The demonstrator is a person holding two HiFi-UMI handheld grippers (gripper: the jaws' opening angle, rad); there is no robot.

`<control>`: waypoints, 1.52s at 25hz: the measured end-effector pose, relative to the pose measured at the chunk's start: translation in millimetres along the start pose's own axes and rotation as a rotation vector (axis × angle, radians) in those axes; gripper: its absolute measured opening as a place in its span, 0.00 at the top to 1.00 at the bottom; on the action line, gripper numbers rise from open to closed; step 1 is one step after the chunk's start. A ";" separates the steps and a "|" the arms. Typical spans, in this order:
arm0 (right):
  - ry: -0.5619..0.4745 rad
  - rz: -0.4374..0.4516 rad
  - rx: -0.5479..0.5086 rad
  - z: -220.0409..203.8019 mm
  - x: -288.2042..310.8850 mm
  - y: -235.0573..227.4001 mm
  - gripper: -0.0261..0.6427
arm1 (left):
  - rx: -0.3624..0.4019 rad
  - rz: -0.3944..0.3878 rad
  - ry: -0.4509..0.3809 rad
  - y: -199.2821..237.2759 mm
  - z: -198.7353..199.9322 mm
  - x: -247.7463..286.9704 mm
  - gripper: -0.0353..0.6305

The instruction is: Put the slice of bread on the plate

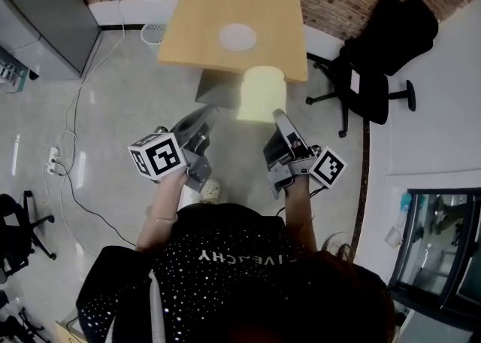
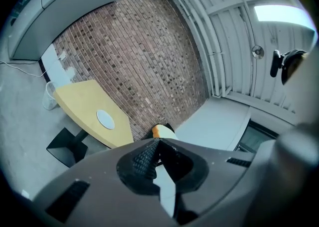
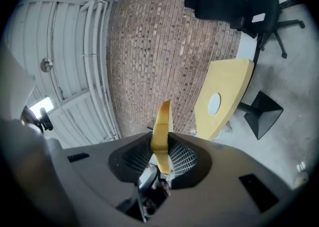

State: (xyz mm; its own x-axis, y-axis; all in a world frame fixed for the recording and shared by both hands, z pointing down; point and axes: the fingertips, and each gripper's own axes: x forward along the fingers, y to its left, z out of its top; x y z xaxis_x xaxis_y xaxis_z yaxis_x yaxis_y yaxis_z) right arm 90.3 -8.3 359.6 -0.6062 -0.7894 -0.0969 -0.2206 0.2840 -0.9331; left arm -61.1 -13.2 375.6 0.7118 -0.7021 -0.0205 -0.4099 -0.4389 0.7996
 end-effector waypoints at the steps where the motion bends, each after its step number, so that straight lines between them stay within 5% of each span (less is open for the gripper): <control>1: -0.001 -0.004 0.005 4.4 9.8 -4.4 0.82 | 0.001 0.006 0.004 7.2 6.5 6.7 0.93; 24: 0.008 -0.060 0.083 35.0 67.8 -64.1 0.82 | -0.062 0.048 -0.019 67.0 33.2 54.2 0.93; 38: 0.070 -0.074 0.102 175.1 213.1 -138.8 0.82 | -0.060 0.130 -0.039 146.3 125.2 215.7 0.93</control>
State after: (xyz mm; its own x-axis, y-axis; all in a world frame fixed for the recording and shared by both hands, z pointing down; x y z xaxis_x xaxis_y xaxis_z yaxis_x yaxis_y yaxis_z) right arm 125.5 -311.3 407.8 -0.6440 -0.7650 -0.0050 -0.1903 0.1665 -0.9675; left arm -38.9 -299.0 412.9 0.6317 -0.7726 0.0632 -0.4612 -0.3091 0.8317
